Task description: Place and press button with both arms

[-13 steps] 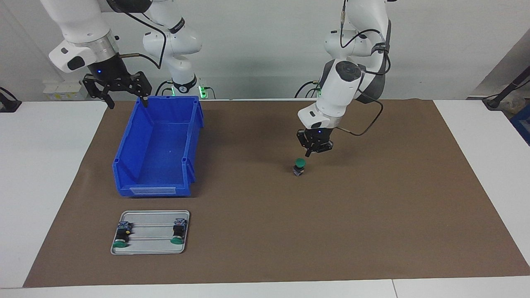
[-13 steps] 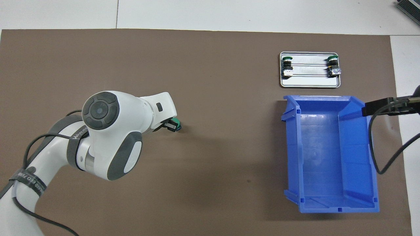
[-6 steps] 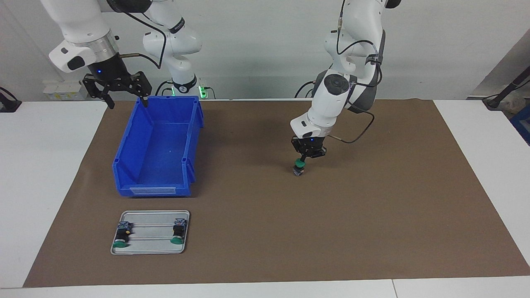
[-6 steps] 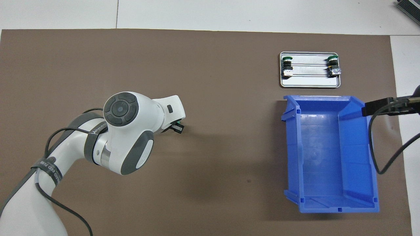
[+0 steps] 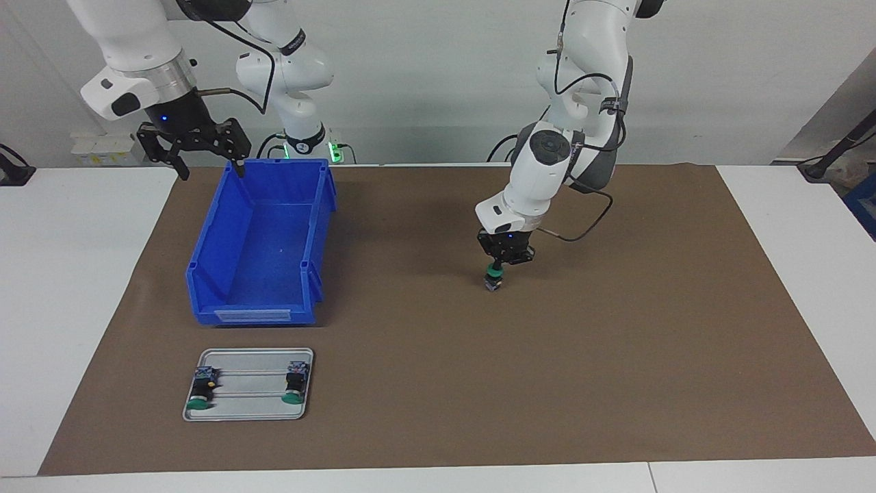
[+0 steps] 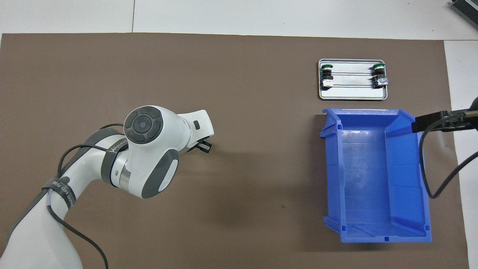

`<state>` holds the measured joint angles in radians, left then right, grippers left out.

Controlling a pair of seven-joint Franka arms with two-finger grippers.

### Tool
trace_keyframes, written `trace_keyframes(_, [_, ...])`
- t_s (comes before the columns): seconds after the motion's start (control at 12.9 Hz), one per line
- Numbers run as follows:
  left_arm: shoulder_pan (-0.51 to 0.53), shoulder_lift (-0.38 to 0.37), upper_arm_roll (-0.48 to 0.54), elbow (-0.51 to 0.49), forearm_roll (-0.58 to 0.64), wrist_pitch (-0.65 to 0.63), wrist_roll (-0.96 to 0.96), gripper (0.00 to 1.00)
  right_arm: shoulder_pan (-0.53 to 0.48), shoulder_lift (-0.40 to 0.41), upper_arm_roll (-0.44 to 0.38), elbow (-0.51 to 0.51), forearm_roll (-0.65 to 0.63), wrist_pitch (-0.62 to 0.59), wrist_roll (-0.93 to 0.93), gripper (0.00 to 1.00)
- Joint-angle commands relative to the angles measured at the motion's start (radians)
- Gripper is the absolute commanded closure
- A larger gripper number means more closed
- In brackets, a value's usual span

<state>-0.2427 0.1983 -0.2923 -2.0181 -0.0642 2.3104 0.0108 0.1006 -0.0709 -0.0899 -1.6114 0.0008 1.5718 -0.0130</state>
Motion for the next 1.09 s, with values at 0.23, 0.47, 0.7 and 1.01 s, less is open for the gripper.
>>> trace_keyframes(0.23, [0.003,-0.045,0.027,0.093,0.020,-0.110,-0.080,0.54,-0.002,-0.017,0.002,-0.013,-0.001,-0.006,0.011,0.00])
trace_keyframes(0.47, [0.074,-0.098,0.030,0.091,0.021,-0.214,-0.065,0.00,-0.001,-0.017,0.002,-0.013,-0.001,-0.006,0.011,0.00])
trace_keyframes(0.7, [0.147,-0.138,0.028,0.091,0.021,-0.311,0.087,0.00,-0.002,-0.017,0.002,-0.013,-0.001,-0.006,0.011,0.00])
trace_keyframes(1.01, [0.221,-0.169,0.035,0.094,0.020,-0.420,0.074,0.00,-0.001,-0.017,0.002,-0.013,-0.002,-0.006,0.011,0.00])
